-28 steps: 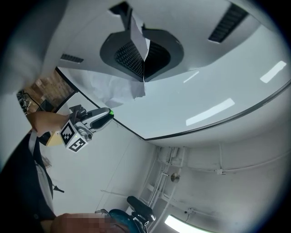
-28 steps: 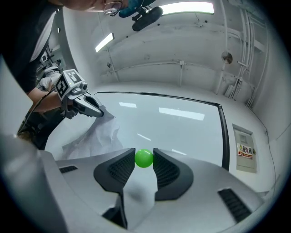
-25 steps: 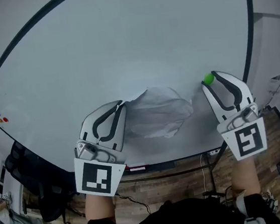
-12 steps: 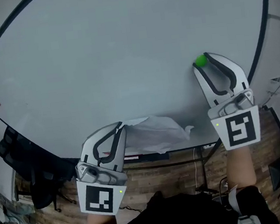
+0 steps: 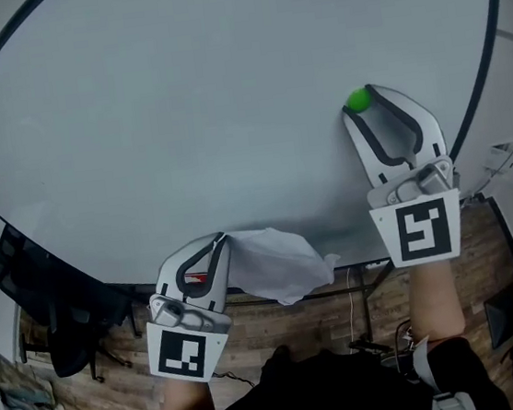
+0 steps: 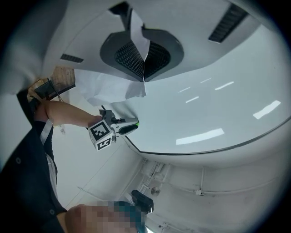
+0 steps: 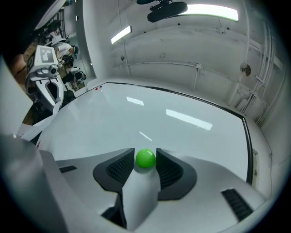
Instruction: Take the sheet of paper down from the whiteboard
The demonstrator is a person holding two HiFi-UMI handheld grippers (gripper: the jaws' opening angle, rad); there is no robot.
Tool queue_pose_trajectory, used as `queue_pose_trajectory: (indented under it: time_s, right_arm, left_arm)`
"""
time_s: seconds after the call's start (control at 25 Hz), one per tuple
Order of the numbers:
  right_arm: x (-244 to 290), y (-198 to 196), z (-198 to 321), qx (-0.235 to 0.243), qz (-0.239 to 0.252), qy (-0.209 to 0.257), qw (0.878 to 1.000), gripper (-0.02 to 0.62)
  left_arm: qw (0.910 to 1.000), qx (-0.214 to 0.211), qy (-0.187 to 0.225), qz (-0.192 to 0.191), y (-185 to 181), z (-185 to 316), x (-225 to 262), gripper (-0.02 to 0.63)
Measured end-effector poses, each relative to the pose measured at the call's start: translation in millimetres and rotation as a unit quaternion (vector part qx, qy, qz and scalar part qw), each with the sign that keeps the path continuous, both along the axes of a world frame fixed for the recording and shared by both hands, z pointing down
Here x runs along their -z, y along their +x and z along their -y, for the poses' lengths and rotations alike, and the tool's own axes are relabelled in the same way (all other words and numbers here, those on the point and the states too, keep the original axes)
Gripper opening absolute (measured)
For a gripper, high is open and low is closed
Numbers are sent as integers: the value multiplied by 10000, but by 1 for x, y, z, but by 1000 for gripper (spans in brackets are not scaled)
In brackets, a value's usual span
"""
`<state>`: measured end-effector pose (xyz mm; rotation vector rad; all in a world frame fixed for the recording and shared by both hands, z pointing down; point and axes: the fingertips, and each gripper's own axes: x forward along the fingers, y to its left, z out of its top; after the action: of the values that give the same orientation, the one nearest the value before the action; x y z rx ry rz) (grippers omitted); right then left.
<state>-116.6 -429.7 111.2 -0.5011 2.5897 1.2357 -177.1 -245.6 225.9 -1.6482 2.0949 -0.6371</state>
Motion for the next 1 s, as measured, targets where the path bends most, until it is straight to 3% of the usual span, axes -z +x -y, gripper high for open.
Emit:
queue_pose_trajectory:
  time_s: [0.2,0.44,0.64,0.76,0.88,1.0]
  right_arm:
    - [-12,25,0,271,501,-1057,9928,149]
    - [-64,63,-15,509,274,-1442,9879,104]
    - [-131,66,-20,950,-139,-2000,9751,48]
    - [-186,57,-32,1493,-578,-2644,9510,37]
    - [-235,47,-48,1897,-943,-3354,9179,32]
    - [-274,46,-58,2090,-1221,-3674,8980,28]
  left_arm:
    - [9992,-137,29,-381,-7,10,-19,12]
    - [9976,-214,-185,-633,-6,14,-56,12]
    - [9914,-210,152,-1285,-10,4,-83,12]
    - [9861,-265,311,-1613,-14,-4,-100,12]
    - [9833,-285,132,-1792,-11,-8,-129,12]
    - [9790,-341,-9,-2009,-7,-7,-160,12]
